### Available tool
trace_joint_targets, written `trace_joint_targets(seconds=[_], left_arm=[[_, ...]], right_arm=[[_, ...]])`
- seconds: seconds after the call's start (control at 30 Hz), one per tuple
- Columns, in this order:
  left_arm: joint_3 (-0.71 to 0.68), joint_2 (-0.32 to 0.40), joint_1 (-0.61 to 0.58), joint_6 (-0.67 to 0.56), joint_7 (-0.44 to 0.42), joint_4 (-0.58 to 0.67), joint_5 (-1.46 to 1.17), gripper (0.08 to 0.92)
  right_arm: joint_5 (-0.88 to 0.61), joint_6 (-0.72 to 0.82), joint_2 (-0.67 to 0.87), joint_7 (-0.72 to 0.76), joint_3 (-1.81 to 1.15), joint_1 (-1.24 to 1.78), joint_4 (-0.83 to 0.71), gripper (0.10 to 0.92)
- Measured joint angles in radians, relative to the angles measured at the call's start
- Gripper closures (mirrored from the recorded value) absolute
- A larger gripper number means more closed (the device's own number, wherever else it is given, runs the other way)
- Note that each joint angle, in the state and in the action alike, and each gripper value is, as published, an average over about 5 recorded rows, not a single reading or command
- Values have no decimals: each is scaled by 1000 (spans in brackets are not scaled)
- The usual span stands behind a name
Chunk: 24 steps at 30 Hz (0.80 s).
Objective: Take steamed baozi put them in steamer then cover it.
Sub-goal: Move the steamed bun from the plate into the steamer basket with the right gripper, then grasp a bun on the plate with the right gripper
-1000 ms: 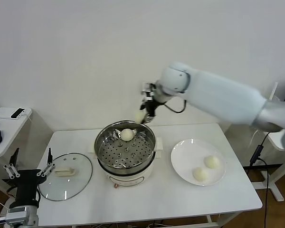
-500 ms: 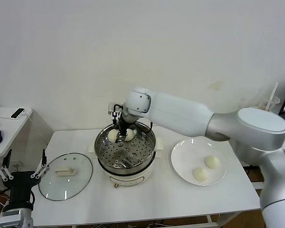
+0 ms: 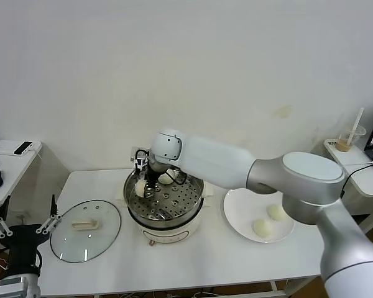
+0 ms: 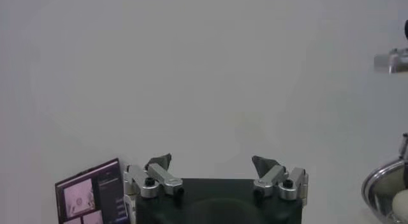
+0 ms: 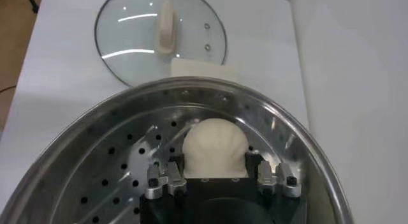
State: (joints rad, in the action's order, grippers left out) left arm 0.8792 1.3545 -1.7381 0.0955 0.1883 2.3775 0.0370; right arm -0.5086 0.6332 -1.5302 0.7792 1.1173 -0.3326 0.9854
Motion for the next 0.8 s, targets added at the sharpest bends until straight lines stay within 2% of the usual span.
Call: trace_joint_targets(seconds=[0.3, 0.57, 0.8], left_arm=[[3, -1, -2, -1, 1, 4, 1, 177], [8, -16, 5, 3, -2, 3, -6, 177], [11, -26, 5, 7, -6, 2, -18, 177]], right_arm=[[15, -9, 5, 22, 1, -11, -3, 225], [7, -28, 71, 87, 7, -99, 75, 203], [14, -50, 203, 159, 25, -218, 196, 203]])
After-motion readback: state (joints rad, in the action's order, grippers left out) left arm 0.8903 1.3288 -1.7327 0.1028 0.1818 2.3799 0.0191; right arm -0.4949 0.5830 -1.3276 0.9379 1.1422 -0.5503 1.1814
